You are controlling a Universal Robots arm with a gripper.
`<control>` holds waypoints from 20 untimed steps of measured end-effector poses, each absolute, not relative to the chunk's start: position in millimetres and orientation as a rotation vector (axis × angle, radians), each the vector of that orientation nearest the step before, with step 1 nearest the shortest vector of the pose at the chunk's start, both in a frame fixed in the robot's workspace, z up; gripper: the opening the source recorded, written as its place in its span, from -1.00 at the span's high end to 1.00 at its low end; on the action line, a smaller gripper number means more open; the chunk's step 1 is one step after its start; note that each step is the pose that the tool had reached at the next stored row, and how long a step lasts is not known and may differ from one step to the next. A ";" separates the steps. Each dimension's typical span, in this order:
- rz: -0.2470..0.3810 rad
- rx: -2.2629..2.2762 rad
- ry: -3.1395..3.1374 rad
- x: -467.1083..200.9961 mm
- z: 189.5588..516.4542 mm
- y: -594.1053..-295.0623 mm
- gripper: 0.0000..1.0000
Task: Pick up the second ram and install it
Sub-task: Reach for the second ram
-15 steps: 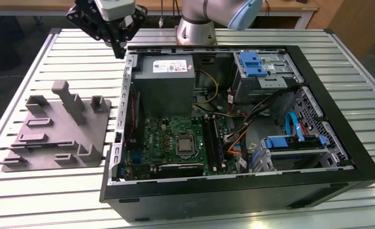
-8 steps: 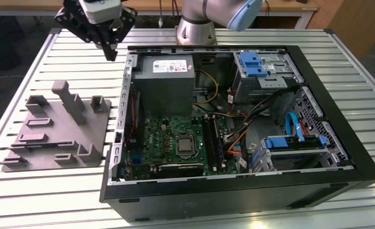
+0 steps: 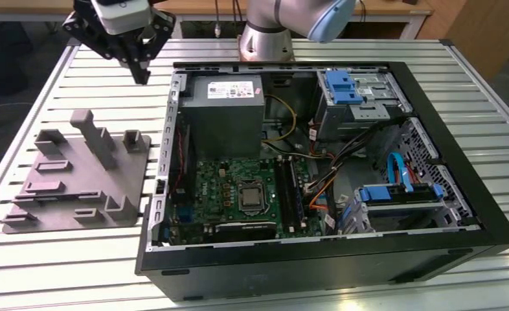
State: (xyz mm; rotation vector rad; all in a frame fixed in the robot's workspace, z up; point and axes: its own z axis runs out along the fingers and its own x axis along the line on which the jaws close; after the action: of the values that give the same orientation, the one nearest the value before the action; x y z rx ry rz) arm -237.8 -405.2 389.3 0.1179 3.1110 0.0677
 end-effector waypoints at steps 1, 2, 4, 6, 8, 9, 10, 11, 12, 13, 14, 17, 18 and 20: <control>0.068 0.118 3.111 -239.4 389.2 -405.6 0.80; 0.068 0.118 3.111 -240.8 389.1 -405.9 0.80; 0.068 0.118 3.111 -243.6 388.9 -406.5 0.80; 0.068 0.118 3.111 -246.4 388.6 -407.1 0.80; 0.068 0.118 3.111 -248.7 388.4 -407.9 0.80; 0.068 0.118 3.111 -250.0 388.2 -408.4 0.80; 0.068 0.118 3.111 -251.2 388.1 -409.1 0.80; 0.068 0.118 3.111 -252.5 387.9 -410.0 0.80; 0.068 0.118 3.111 -253.8 387.7 -410.9 0.80; 0.068 0.118 3.111 -255.0 387.5 -411.8 0.80; 0.068 0.118 3.111 -256.1 387.4 -412.8 0.80; 0.068 0.118 3.111 -259.8 386.9 -415.8 0.80; 0.068 0.118 3.111 -261.1 386.7 -416.9 0.80; 0.068 0.118 3.111 -263.3 386.4 -419.2 0.80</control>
State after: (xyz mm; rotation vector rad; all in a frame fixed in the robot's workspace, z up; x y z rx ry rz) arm -263.3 -419.2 386.4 0.1180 3.1111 0.0677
